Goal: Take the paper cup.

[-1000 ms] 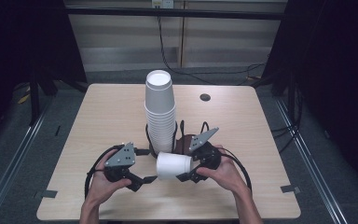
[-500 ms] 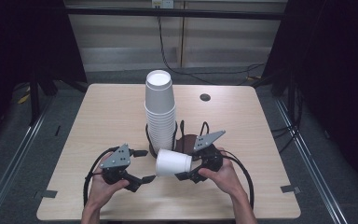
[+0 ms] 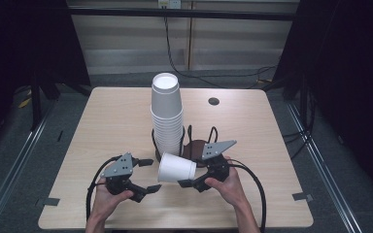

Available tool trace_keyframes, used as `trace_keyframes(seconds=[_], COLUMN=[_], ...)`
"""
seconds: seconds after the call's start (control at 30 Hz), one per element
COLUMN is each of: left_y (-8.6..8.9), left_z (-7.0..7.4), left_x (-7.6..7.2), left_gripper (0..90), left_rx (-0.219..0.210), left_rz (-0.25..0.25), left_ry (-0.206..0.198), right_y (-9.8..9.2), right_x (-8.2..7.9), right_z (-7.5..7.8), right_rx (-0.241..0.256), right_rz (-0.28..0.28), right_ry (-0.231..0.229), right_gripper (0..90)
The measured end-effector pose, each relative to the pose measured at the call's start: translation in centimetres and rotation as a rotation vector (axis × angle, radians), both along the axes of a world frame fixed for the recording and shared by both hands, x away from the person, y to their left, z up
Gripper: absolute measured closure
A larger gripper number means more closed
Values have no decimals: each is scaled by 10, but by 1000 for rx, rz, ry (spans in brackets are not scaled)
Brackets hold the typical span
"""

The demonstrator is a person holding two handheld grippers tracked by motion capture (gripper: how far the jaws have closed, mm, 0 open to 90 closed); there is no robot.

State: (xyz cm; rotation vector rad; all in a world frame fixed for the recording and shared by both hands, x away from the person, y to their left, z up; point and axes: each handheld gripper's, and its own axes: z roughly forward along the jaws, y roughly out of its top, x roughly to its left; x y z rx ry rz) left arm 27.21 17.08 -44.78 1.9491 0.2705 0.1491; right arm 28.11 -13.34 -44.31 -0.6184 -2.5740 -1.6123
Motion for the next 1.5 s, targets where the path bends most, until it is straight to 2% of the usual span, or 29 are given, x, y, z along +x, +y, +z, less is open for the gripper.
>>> trace_keyframes(seconds=[0.03, 0.07, 0.33, 0.53, 0.67, 0.77, 0.8, 0.87, 0.93, 1.03, 1.13, 1.17, 1.5], left_y=[0, 0, -5, -7, -7, -8, -9, -10, -15, -20, -23, -24, -33], left_z=[0, -1, -3, -7, -8, -6, -2, 0, 4, 5, 3, 2, -2], left_x=[0, -1, 0, 3, 5, 5, 4, 4, 5, 5, 7, 7, 8], left_gripper=[156, 157, 157, 151, 143, 81, 75, 81, 70, 20, 7, 0, 24], left_rx=[-5, -32, -66, -101, -118, -133, -165, -163, -128, -110, -118, -108, -106], left_rz=[-4, -18, -46, -21, -33, -26, -39, -42, -56, -53, -67, -68, -101], left_ry=[1, 10, 9, 9, 16, 12, 12, 10, -2, -16, -2, 2, 20], right_y=[0, -1, -6, -4, -4, -3, -2, -1, -1, -2, -2, -1, 1], right_x=[0, -2, -5, -10, -10, -10, -11, -12, -12, -13, -13, -13, -13], right_z=[-1, -3, -9, -8, -8, -8, -8, -7, -6, -4, -4, -4, -5], right_rx=[8, 32, 77, 87, 92, 94, 90, 92, 87, 94, 94, 92, 80], right_rz=[2, 4, 9, 28, 31, 43, 51, 58, 58, 62, 70, 71, 86], right_ry=[-2, -7, -14, -33, -38, -36, -39, -42, -50, -52, -51, -51, -47], right_gripper=[230, 230, 230, 230, 230, 231, 231, 230, 230, 231, 231, 231, 230])
